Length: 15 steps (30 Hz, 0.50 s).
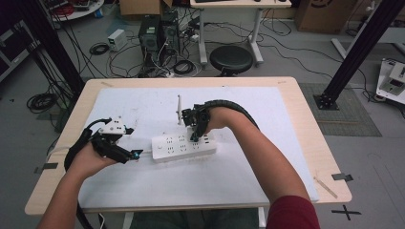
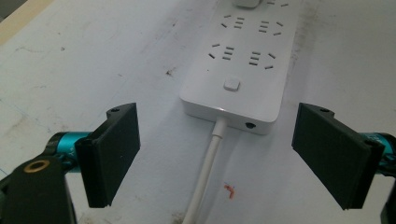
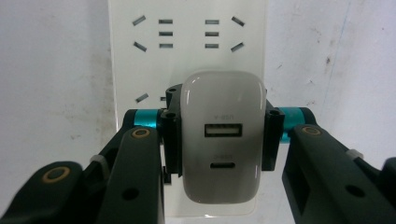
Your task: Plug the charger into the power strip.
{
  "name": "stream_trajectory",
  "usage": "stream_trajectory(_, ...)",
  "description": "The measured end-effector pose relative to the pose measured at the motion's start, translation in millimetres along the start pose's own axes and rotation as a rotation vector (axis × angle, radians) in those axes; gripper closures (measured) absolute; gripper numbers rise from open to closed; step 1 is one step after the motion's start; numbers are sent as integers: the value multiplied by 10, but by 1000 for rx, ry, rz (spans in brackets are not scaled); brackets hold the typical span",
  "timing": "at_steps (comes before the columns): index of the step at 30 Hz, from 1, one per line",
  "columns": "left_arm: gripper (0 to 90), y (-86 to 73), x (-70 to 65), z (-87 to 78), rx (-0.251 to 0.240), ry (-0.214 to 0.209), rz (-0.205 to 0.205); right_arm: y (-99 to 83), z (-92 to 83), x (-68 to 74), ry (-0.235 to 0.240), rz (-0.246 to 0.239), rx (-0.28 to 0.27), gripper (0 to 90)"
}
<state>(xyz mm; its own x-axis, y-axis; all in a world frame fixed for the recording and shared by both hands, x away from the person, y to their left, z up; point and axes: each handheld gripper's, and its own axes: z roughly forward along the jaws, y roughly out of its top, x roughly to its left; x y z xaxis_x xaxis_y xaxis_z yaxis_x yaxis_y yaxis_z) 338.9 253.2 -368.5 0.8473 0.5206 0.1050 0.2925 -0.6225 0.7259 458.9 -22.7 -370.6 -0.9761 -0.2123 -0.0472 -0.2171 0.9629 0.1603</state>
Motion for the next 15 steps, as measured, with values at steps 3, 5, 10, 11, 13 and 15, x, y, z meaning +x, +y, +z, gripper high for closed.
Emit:
stream_trajectory(3,153,3,-13,10,1,1,-2,24,21,-1,0,6,12,638)
stream_trajectory(5,153,13,-24,6,0,-3,2,35,41,-5,9,21,19,637)
stream_trajectory(10,153,53,-27,-9,-1,5,7,95,46,10,6,25,79,637)
stream_trajectory(11,153,63,-32,-13,-6,4,5,83,55,-4,10,28,61,637)
stream_trajectory(13,153,80,-39,-25,-10,6,6,69,54,-6,15,33,56,635)
stream_trajectory(15,153,94,-42,-32,-14,3,6,62,51,-16,14,31,48,630)
